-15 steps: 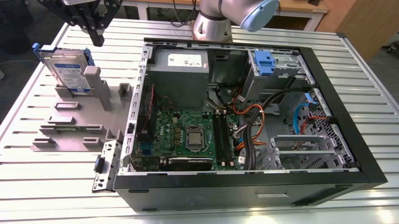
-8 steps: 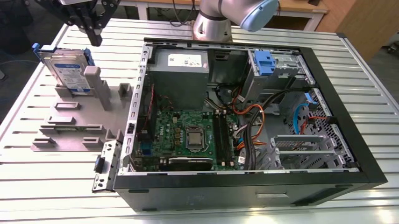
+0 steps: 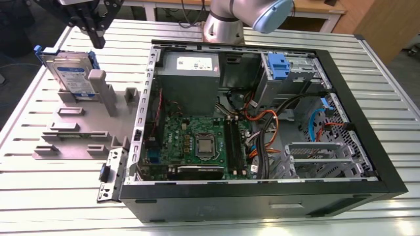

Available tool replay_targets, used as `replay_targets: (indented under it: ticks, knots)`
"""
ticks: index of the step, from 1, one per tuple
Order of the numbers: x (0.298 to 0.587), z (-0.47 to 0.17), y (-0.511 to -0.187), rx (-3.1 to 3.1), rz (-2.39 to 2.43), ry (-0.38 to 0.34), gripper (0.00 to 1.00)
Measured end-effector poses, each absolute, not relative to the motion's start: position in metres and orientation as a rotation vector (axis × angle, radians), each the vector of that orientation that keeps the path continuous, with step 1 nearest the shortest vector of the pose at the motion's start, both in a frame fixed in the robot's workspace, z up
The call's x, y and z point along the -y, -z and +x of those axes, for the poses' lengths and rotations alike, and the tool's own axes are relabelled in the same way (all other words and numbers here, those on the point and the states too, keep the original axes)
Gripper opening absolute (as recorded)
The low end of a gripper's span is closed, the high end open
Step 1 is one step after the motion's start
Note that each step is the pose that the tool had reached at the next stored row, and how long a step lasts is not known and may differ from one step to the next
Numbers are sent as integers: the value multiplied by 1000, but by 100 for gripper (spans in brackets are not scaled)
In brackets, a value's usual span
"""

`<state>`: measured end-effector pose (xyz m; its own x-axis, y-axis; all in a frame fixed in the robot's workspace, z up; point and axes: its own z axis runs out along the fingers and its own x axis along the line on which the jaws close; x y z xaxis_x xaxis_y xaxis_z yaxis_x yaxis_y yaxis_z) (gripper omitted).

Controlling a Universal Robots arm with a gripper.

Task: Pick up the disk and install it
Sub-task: 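Reach for the disk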

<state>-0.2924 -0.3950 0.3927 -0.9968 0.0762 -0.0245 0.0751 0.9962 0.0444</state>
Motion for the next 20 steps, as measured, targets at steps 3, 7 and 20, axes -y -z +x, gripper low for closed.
replay_targets:
  ticks: [3, 7, 20]
  knots:
    - [395, -293, -393, -3112, 118, -68, 11]
    - [395, -295, -393, -3113, 118, -68, 11]
    - [395, -298, -393, -3113, 118, -68, 11]
